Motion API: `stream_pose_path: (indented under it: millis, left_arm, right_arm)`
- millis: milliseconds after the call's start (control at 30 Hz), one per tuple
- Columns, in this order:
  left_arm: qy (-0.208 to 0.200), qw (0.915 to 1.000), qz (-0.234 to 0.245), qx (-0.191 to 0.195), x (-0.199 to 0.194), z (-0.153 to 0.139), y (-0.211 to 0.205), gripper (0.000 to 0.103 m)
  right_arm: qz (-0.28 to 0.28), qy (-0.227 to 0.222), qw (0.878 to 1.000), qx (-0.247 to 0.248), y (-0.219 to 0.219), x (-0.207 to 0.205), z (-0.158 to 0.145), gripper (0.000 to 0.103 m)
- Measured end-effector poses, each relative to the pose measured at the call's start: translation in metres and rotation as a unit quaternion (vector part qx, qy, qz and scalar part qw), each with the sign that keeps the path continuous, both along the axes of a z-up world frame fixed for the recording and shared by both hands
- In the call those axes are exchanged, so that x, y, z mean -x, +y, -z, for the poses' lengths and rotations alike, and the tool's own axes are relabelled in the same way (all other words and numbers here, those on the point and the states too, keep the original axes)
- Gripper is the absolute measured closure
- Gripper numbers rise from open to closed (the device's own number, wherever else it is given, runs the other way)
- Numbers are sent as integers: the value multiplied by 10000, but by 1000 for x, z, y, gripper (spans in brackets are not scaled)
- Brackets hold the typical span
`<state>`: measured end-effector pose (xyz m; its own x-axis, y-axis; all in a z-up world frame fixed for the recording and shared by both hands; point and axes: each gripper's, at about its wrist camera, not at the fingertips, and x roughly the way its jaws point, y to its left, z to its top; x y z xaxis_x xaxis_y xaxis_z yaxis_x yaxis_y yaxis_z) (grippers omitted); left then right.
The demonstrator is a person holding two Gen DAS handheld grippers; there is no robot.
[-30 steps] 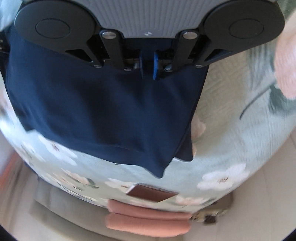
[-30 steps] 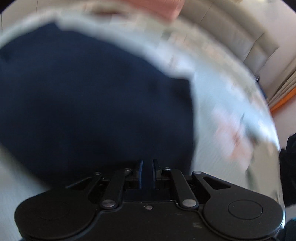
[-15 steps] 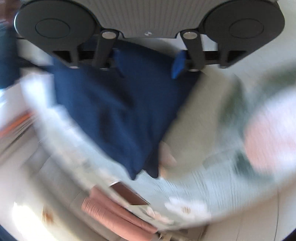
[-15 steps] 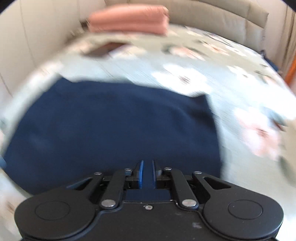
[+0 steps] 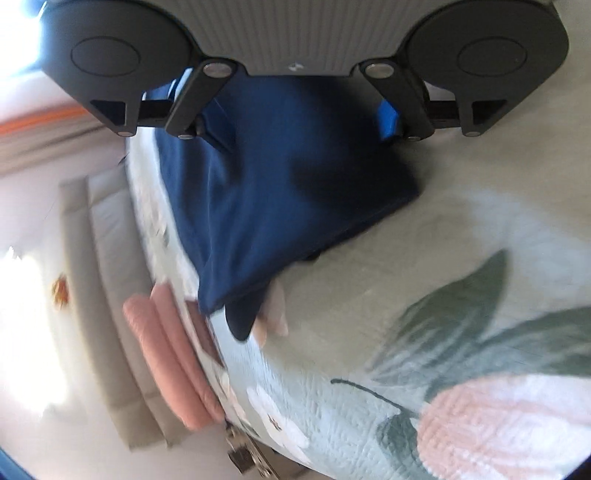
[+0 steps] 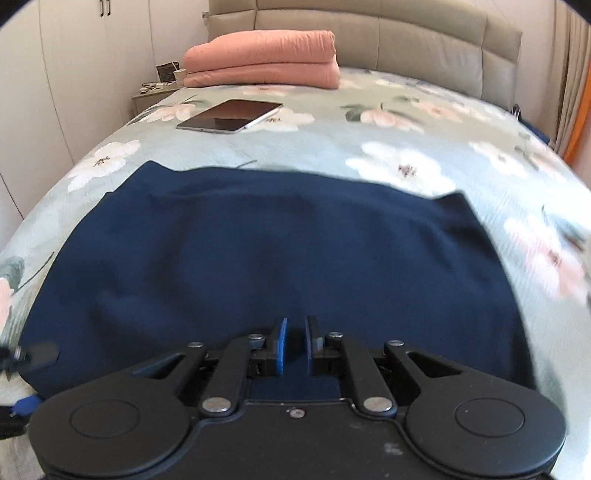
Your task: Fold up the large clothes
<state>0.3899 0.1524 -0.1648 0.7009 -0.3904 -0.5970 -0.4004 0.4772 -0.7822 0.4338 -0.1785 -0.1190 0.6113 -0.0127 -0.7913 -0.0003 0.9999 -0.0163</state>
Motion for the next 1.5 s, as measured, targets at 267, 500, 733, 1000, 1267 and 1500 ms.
stream_pose_path:
  millis: [267,500,733,1000,1267,1500]
  left_arm:
    - [-71,9993,293,-218,-33,1,-12,49]
    - [-1141,9865,1034,-563,-61,-42,-42,90]
    - [-2328,9404,2342,-808,-83,-105,-133,90]
    - [-2713,8973,3447,-492,-78,-112,-258,90]
    - [-2450,8682,4304,-315,-64,-87,-352,90]
    - [-1837,8661,4608,-615,-41,-53,-389,90]
  right_arm:
    - [-75,-395,9991,-101,4,16,-26,95]
    - [-185,-108,9991,-375,4,13,27,95]
    - [102,-46,9864,-1640,-35,11,33,96]
    - [1042,550,8656,-4867,-148,17,69,100]
    - [1295,514,8311,-5383,-226,44,75,99]
    - [1119,952,9203,-3626,-295,69,44,88]
